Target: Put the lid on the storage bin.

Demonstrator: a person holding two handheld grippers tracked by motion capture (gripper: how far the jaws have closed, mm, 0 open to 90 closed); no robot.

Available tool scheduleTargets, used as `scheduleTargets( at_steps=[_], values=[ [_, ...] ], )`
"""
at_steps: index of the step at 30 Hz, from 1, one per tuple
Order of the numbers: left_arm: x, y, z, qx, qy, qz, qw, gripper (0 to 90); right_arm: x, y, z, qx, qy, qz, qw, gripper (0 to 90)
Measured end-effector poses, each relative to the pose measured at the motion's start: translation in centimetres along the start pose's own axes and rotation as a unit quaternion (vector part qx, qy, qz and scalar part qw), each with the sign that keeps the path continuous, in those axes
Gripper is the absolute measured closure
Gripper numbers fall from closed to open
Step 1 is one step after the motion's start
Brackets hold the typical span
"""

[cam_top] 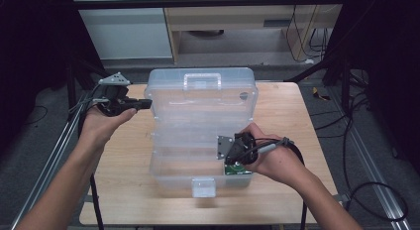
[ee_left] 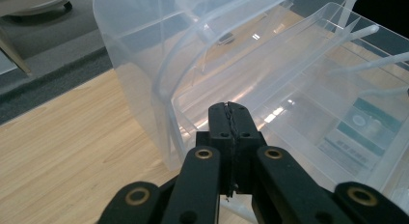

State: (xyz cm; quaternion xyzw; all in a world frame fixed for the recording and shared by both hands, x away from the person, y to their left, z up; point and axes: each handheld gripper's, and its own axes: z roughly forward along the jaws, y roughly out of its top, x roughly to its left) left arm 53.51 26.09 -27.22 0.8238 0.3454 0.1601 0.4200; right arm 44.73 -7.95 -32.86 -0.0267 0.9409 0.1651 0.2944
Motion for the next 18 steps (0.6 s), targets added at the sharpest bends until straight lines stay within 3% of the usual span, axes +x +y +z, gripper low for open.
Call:
scheduleTargets(
  at_steps=[18],
  values=[
    [0.06, -0.3, -0.3, -0.001, -0.001, -0.002, 1.0, 89.9, 0.49, -0.15, -0.03, 0.001, 0.003, 0.002, 1.0, 78.6]
  ],
)
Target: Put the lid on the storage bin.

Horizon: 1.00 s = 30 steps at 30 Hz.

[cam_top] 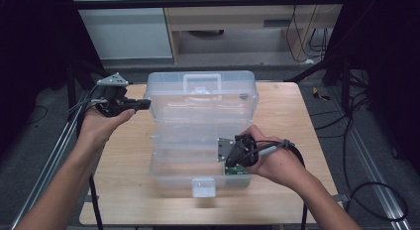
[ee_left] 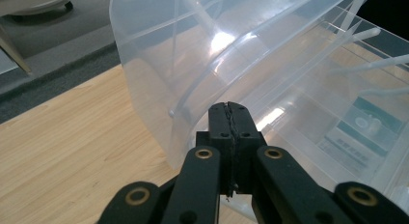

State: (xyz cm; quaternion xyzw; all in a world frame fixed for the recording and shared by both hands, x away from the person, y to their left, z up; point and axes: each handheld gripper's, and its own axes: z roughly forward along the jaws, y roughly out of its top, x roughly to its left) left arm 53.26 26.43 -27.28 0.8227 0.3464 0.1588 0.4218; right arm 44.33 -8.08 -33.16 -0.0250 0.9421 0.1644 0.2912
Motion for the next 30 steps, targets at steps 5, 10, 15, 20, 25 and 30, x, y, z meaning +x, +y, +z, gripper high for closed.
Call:
scheduleTargets(
  at_steps=[5, 10, 15, 20, 25, 30],
  values=[
    [-0.2, -0.3, -0.1, -0.003, -0.002, -0.002, 1.0, 89.9, 0.2, 0.0, 0.0, -0.001, 0.001, 0.0, 1.0, 78.0],
    [-0.3, -0.8, -0.1, -0.001, -0.004, -0.002, 1.0, 89.8, 0.3, -0.1, 0.0, -0.003, 0.003, -0.003, 1.0, 77.0],
    [-0.6, -1.2, -0.1, -0.003, -0.008, -0.002, 1.0, 89.8, 0.5, -0.1, 0.1, -0.003, 0.005, -0.002, 1.0, 76.0],
    [-1.3, -2.0, -0.5, -0.002, -0.013, 0.004, 0.9999, 89.8, 0.9, -0.1, 0.1, -0.004, 0.009, 0.0, 1.0, 72.3],
    [-1.8, -2.7, -0.7, -0.002, -0.019, 0.008, 0.9998, 89.8, 1.3, 0.0, 0.2, -0.005, 0.013, 0.0, 0.9999, 68.3],
    [-2.4, -3.5, -0.9, -0.003, -0.027, 0.012, 0.9996, 89.8, 1.7, 0.0, 0.0, -0.009, 0.011, 0.007, 0.9999, 61.1]
  ],
)
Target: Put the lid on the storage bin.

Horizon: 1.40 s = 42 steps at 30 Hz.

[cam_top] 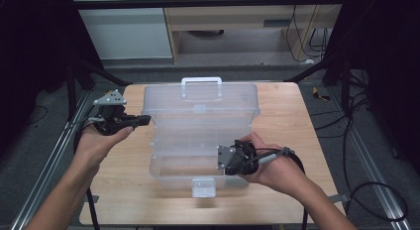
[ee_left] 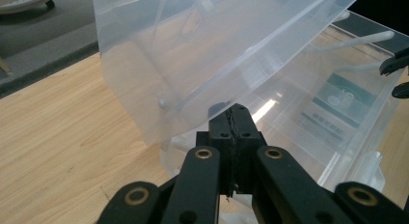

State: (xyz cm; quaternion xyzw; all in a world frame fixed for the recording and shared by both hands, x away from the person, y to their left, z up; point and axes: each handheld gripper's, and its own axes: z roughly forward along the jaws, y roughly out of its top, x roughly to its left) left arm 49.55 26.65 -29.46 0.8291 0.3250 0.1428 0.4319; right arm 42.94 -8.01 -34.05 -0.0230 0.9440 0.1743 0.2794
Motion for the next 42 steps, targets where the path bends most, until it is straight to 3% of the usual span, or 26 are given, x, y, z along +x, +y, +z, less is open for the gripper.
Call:
scheduleTargets(
  at_steps=[7, 9, 12, 21, 25, 42],
  values=[
    [-0.9, -0.6, -0.1, 0.009, -0.003, 0.014, 0.9999, 89.8, 0.2, -0.4, -1.2, -0.027, -0.01, 0.04, 0.9988, 48.2],
    [-1.0, -0.9, -0.1, 0.008, -0.006, 0.01, 0.9999, 89.8, 0.2, -0.7, -1.7, -0.041, -0.01, 0.062, 0.9972, 44.8],
    [-1.2, -1.3, -0.2, 0.01, -0.009, 0.01, 0.9999, 89.9, 0.3, -0.9, -2.1, -0.043, -0.016, 0.071, 0.9964, 42.9],
    [-1.6, -2.0, -0.4, 0.013, -0.015, 0.011, 0.9997, 89.9, 0.6, -1.7, -2.6, -0.044, -0.022, 0.093, 0.9945, 41.0],
    [-1.9, -2.7, -0.5, 0.016, -0.02, 0.009, 0.9996, 89.9, 0.9, -2.7, -2.7, -0.048, -0.027, 0.118, 0.9915, 40.4],
    [-2.8, -4.6, -0.3, 0.024, -0.027, 0.014, 0.9993, 89.9, 1.6, -6.1, -3.6, -0.044, -0.034, 0.162, 0.9853, 38.4]
  ],
)
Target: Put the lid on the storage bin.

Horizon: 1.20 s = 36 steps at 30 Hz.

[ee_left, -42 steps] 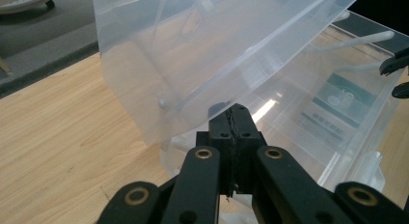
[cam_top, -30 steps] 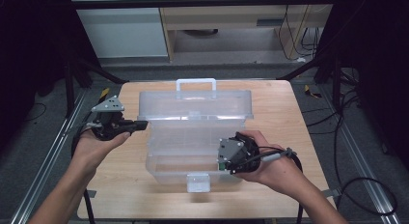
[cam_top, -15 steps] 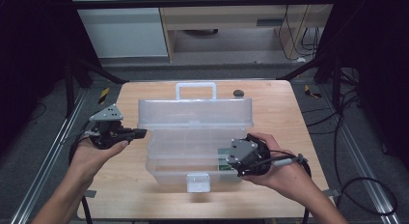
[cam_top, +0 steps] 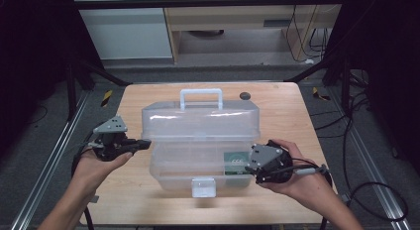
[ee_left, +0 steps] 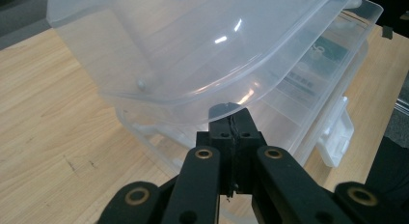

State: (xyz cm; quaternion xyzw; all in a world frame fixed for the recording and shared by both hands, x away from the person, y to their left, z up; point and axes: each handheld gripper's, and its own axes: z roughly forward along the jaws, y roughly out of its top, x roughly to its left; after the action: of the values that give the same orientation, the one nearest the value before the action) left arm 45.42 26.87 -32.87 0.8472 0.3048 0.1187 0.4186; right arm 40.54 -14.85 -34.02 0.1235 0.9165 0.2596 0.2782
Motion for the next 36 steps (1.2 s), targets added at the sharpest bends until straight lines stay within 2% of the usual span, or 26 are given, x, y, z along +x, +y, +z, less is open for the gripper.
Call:
scheduleTargets(
  at_steps=[13, 18, 30, 36],
  values=[
    [-0.4, -1.0, 0.2, 0.001, -0.004, -0.001, 1.0, 89.9, -0.7, -2.5, -0.4, 0.014, -0.008, 0.028, 0.9995, 37.0],
    [-0.5, -1.3, 0.4, 0.0, -0.007, -0.001, 1.0, 89.9, -1.1, -3.6, -0.3, 0.021, -0.015, 0.046, 0.9986, 36.0],
    [-0.6, -2.3, 0.4, -0.001, -0.007, -0.004, 1.0, 89.9, -1.6, -4.9, -0.2, 0.03, -0.025, 0.066, 0.9971, 34.6],
    [-0.5, -3.3, 0.5, 0.001, -0.008, -0.012, 0.9999, 89.9, -1.8, -5.3, 0.0, 0.033, -0.028, 0.074, 0.9964, 33.9]
  ],
)
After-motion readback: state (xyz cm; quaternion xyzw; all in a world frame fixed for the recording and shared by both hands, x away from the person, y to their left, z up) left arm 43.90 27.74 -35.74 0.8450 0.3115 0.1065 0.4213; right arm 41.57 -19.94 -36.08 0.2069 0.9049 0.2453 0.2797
